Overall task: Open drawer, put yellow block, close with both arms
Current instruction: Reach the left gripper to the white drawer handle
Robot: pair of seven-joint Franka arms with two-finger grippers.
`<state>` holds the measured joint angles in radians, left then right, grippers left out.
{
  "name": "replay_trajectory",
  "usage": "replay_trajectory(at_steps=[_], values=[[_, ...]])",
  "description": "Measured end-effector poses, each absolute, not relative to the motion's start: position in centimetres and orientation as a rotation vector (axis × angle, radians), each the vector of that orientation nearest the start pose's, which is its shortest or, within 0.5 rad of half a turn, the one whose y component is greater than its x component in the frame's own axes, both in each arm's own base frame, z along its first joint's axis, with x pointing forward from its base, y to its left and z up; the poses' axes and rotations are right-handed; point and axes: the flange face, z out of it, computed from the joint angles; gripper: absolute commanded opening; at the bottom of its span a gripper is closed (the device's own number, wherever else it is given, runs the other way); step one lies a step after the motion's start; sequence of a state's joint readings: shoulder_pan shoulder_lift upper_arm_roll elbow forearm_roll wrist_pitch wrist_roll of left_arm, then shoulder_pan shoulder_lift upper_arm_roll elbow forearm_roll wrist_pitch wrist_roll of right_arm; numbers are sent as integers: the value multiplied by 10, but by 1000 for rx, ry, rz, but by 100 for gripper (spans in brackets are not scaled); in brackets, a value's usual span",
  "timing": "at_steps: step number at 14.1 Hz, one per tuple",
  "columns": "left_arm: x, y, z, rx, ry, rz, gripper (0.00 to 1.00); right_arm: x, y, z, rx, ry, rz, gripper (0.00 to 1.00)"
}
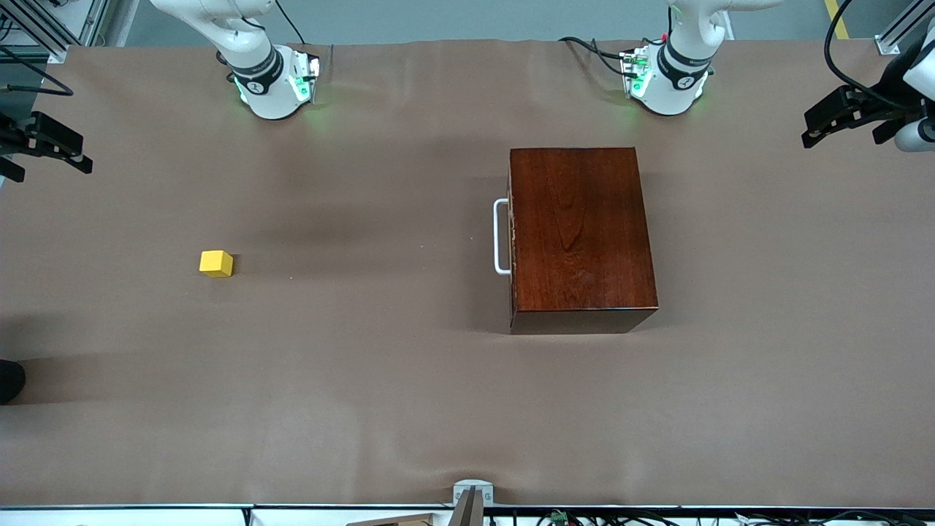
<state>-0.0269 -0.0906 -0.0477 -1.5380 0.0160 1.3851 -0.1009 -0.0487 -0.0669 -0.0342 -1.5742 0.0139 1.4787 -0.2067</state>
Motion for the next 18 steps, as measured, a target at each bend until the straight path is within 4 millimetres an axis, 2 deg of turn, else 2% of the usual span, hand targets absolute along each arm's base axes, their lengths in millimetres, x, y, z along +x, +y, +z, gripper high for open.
replay_trajectory(at_steps=[6,8,9,10,12,15,18], values=[[506,-40,671,-3114,-37,97,100,522,-42,651,-3115,-195,41,100],[514,-52,657,-3110,6,142,100,522,-42,651,-3115,-195,41,100],[519,-67,647,-3106,48,171,100,522,-42,651,-3115,-195,41,100],[523,-90,636,-3100,113,197,100,522,-43,651,-3115,-195,42,100],[532,-156,614,-3085,269,231,100,522,-43,651,-3115,-194,42,100],[541,-281,573,-3086,351,216,100,523,-43,651,-3115,-193,43,100],[533,-404,509,-3133,241,134,100,523,-43,650,-3115,-193,44,100]])
